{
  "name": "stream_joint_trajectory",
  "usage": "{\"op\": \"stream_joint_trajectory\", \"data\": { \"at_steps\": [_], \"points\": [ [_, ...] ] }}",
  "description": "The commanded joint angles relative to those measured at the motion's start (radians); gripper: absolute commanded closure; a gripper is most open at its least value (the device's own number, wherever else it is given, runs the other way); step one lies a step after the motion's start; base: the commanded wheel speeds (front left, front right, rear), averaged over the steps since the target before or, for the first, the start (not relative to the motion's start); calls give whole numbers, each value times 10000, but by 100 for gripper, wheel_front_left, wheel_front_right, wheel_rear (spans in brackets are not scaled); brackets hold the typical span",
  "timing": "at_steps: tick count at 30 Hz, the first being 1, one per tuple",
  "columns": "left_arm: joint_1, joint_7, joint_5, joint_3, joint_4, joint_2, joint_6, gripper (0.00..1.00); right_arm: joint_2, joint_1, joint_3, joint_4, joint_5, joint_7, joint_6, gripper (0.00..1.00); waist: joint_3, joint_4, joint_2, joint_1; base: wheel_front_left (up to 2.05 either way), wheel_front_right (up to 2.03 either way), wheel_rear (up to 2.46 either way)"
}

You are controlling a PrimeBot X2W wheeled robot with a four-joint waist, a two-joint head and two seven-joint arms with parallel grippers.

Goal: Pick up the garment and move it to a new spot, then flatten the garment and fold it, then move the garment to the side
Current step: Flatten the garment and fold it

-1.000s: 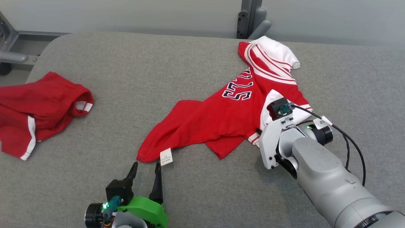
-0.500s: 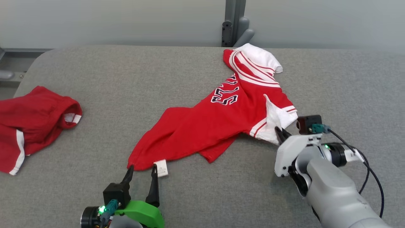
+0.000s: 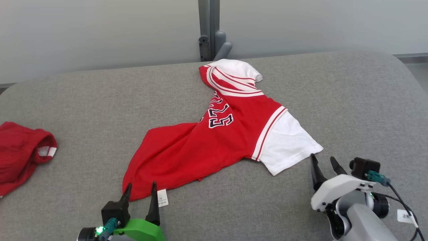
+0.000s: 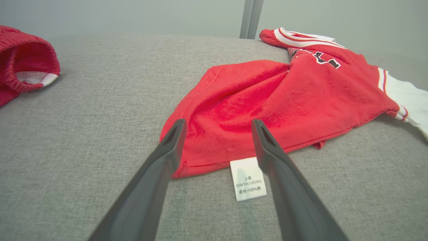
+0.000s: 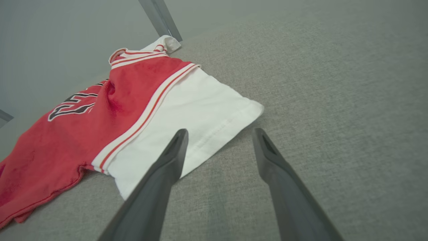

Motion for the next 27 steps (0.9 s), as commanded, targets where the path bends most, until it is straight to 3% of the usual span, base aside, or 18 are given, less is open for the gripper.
{"op": "stream_joint_trajectory", "data": {
  "at_steps": [1, 7, 18, 27],
  "points": [
    [163, -4, 83, 68, 40, 38, -65, 0, -52, 486, -448, -288, -248, -26, -11, 0, -156, -255, -1, 0, 0, 0, 0],
    [273, -4, 170, 210, 21, 39, -23, 0, -60, 982, -1000, -986, -1006, -28, -8, 0, -276, -357, -1, 0, 0, 0, 0],
    [752, -2, 526, 999, -433, 38, 65, 0, -61, 2177, -899, -4331, -2146, -28, -8, 0, -549, -369, -1, 0, 0, 0, 0],
    [1184, -4, 775, 1439, -663, 38, -175, 0, -62, 2877, -699, -5118, -2700, -30, -8, 0, -789, -267, -1, 0, 0, 0, 0]
  ]
}}
